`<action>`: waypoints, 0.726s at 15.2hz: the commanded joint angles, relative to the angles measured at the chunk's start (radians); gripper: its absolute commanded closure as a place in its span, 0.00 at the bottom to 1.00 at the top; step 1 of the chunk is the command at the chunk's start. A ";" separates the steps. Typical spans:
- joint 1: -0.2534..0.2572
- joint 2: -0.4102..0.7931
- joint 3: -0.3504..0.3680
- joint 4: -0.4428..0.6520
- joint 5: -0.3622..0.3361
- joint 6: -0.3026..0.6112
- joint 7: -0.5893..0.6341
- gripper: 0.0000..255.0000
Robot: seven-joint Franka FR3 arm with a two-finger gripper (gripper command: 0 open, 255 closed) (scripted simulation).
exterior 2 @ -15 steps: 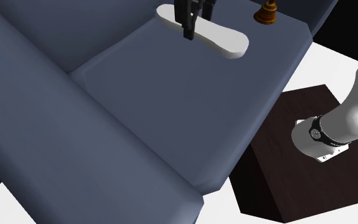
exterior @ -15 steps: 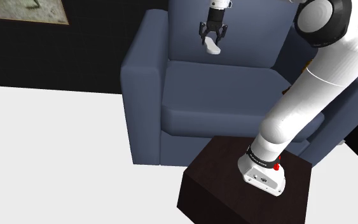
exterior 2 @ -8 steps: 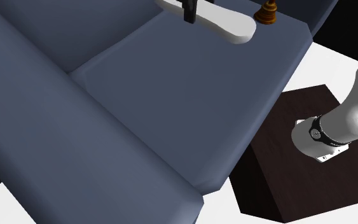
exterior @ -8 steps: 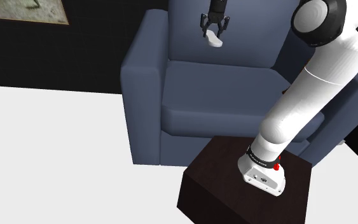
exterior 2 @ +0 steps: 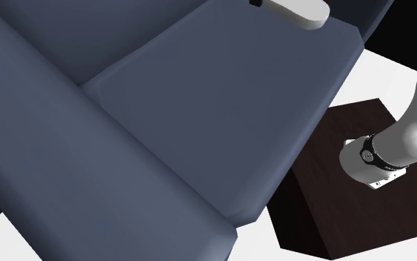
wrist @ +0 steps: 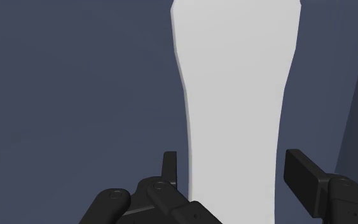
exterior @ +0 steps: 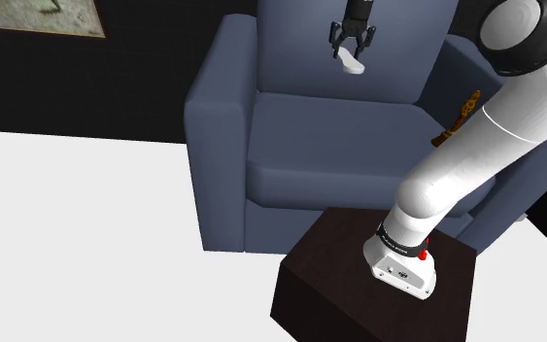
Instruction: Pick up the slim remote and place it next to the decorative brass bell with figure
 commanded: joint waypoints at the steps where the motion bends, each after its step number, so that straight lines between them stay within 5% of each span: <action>1: -0.018 -0.043 -0.022 -0.034 -0.016 -0.007 -0.039 1.00; 11: -0.101 -0.215 -0.139 -0.162 -0.107 -0.034 -0.223 1.00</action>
